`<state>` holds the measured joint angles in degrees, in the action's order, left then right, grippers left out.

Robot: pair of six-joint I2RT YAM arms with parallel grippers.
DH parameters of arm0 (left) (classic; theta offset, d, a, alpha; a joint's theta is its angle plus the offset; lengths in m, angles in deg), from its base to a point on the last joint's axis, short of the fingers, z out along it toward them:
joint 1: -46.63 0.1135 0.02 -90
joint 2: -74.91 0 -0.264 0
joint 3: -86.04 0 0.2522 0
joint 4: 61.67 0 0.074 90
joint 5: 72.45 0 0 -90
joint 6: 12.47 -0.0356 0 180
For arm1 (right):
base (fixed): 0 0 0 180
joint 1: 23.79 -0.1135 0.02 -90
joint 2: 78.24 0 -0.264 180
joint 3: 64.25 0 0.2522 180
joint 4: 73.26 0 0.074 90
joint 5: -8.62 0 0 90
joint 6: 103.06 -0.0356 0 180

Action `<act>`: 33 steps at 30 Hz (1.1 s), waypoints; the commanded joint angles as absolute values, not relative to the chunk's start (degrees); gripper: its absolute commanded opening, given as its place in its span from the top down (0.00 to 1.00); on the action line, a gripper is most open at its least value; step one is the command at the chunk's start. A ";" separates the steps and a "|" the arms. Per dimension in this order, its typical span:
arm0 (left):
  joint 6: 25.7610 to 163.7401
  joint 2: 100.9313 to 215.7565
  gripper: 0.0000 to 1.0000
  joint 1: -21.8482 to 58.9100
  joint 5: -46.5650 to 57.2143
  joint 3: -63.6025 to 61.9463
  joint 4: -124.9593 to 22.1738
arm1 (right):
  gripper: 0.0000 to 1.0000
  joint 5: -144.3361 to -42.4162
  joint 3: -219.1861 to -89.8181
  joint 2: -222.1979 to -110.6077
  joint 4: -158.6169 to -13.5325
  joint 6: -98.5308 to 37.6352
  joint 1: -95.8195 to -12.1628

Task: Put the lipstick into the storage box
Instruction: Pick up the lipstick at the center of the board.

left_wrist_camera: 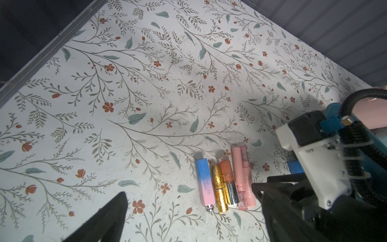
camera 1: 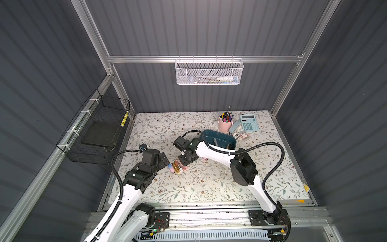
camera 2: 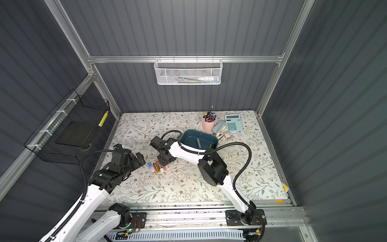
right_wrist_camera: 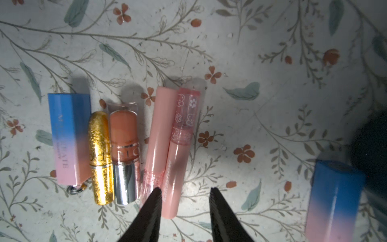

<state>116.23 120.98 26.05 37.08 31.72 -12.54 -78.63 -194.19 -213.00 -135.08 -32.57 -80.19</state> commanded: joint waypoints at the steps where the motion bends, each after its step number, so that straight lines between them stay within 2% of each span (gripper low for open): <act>1: 116.76 120.61 0.00 25.90 37.94 32.54 -11.26 | 0.59 -79.39 -195.95 -215.75 -135.90 -33.45 -80.38; 11: 116.59 121.22 0.00 25.89 38.26 32.75 -11.43 | 0.60 -79.42 -196.97 -217.94 -136.03 -33.46 -80.28; 22: 116.76 120.72 0.00 25.89 38.30 32.64 -11.00 | 0.79 -77.12 -197.01 -217.86 -137.27 -33.23 -80.29; 33: 116.98 120.92 0.00 25.94 38.09 32.82 -11.50 | 0.82 -73.46 -196.49 -212.08 -138.52 -31.72 -79.74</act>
<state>116.23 121.13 26.05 37.50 32.27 -12.08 -75.90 -195.88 -216.28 -136.50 -32.90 -80.13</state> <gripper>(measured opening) 0.997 0.198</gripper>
